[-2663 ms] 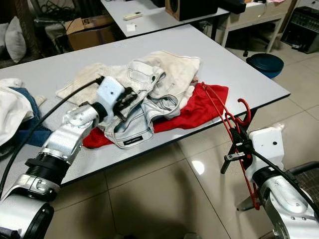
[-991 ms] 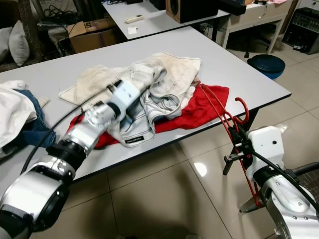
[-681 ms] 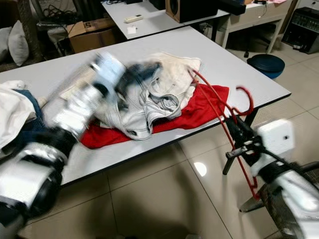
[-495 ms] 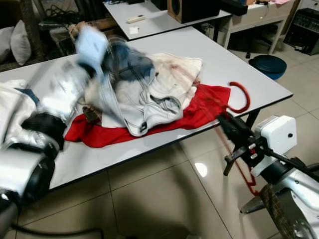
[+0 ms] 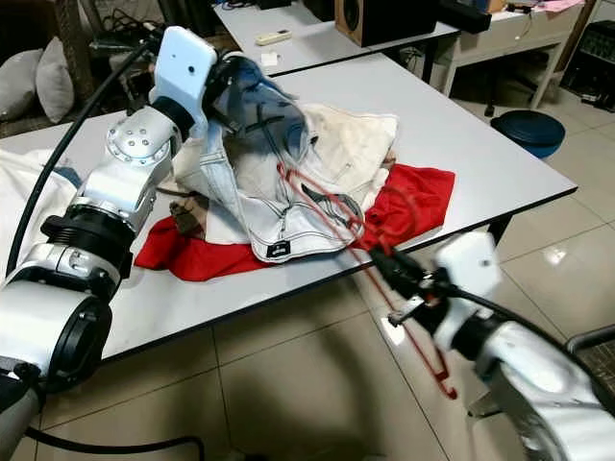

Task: Hang hanger

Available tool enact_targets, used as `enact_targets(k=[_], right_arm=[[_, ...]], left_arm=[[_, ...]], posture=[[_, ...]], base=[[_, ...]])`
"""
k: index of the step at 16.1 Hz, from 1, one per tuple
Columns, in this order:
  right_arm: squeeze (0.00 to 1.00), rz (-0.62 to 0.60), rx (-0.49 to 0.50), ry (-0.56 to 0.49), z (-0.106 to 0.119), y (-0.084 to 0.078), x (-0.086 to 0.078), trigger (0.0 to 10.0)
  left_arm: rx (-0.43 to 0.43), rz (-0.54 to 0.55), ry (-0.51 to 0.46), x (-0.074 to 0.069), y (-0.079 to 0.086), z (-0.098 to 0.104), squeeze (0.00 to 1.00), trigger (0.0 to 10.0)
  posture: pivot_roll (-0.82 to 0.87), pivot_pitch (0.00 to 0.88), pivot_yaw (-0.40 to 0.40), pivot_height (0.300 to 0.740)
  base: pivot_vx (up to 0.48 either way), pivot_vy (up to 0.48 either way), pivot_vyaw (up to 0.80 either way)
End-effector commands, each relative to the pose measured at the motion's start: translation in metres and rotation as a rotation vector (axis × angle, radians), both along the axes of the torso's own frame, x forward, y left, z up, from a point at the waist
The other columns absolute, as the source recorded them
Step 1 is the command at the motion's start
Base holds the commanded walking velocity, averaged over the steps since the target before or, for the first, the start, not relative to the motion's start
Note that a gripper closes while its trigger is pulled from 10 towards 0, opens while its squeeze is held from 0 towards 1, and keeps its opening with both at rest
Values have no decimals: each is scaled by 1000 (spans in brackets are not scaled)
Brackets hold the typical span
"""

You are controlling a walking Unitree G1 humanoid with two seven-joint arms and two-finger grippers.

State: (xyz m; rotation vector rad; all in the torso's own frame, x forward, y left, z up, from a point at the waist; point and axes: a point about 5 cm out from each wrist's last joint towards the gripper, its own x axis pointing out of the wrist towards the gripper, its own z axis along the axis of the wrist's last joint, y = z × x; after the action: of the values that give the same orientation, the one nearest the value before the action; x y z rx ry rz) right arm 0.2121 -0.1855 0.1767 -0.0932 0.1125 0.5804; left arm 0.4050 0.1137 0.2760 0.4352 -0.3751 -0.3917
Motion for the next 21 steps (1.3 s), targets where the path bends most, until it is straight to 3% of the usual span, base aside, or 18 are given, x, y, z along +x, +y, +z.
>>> enact_targets(k=[1,4,5,7,8,9,10,13,15,21], right_arm=[[0,-71,-10,7,-1,-2,6,10000],[0,-182,-22,24,-6,-10,16,10000],[0,-187,-19,14,-4,-11,16,10000],[0,-207,-12,12,-3,-15,15,10000],[0,-215,-12,12,-3,-15,16,10000],[0,-216,-7,10,-2,-15,16,10000],[0,-204,0,1,0,-12,18,10000],[0,-182,-3,-2,2,-9,17,10000],[0,-175,-6,-2,2,-9,15,10000],[0,-142,0,-10,7,-4,13,10000]], left_arm=[[43,-32,-47,-4,-1,9,0,0],[230,-13,105,-1,7,-26,0,0],[340,14,191,-1,15,-48,0,0],[390,-26,300,-7,16,-79,0,0],[356,-106,314,-13,5,-86,0,10000],[342,-143,332,-15,0,-89,0,10000],[304,-203,339,-21,-14,-94,1000,10000],[221,-243,340,-27,-38,-96,1000,10000],[181,-227,334,-26,-45,-95,1000,10000],[202,-151,327,-23,-69,-103,1000,10000]], posture=[[-201,0,133,740],[-198,0,129,740],[-199,0,129,740],[-207,10,129,740],[-210,14,127,740],[-212,17,126,740],[-215,20,125,740],[-227,28,122,740],[-234,32,121,740],[-251,32,118,740]], base=[[0,0,0],[0,0,0],[0,0,0],[0,0,0],[0,0,0],[0,0,0],[0,0,0],[0,0,0],[0,0,0],[0,0,0]])
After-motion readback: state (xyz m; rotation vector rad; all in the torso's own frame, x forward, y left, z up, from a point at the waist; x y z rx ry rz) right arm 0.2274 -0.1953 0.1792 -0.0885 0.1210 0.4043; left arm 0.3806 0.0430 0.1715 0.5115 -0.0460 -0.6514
